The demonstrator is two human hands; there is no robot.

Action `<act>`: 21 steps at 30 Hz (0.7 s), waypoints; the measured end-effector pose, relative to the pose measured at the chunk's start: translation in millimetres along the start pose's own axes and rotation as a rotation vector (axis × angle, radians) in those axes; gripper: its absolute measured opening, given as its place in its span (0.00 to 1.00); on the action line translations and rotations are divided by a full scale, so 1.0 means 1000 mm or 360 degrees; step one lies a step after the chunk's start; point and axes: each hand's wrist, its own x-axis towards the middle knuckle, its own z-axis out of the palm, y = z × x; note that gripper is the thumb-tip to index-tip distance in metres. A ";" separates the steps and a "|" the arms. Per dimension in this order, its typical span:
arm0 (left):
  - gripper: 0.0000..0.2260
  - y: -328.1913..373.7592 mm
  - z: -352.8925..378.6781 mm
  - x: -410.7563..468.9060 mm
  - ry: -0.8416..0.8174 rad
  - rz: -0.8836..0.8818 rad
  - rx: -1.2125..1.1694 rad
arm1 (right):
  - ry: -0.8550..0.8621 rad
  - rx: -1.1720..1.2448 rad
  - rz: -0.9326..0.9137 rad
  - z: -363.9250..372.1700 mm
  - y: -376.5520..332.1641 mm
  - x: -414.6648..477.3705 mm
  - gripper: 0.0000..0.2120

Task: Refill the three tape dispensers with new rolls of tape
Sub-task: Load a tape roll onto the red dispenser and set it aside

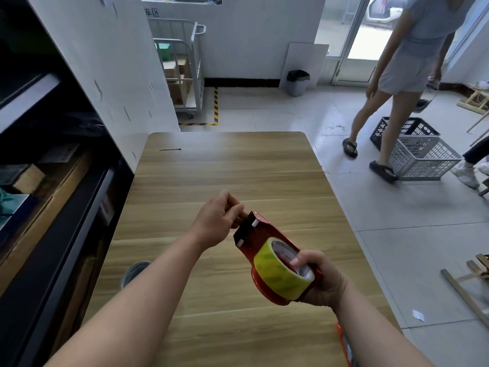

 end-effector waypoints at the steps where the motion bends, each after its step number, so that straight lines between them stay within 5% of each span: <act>1: 0.03 0.001 -0.001 0.000 -0.0012 -0.0019 -0.0033 | -0.0008 0.0004 -0.0003 0.001 0.000 0.000 0.25; 9: 0.03 0.004 -0.015 0.004 -0.0254 -0.0076 -0.0282 | -0.0120 0.0089 -0.0158 0.003 -0.008 -0.006 0.22; 21: 0.03 0.000 -0.010 0.007 -0.0224 -0.0069 -0.0309 | -0.0122 -0.0195 -0.0108 0.008 -0.007 -0.007 0.21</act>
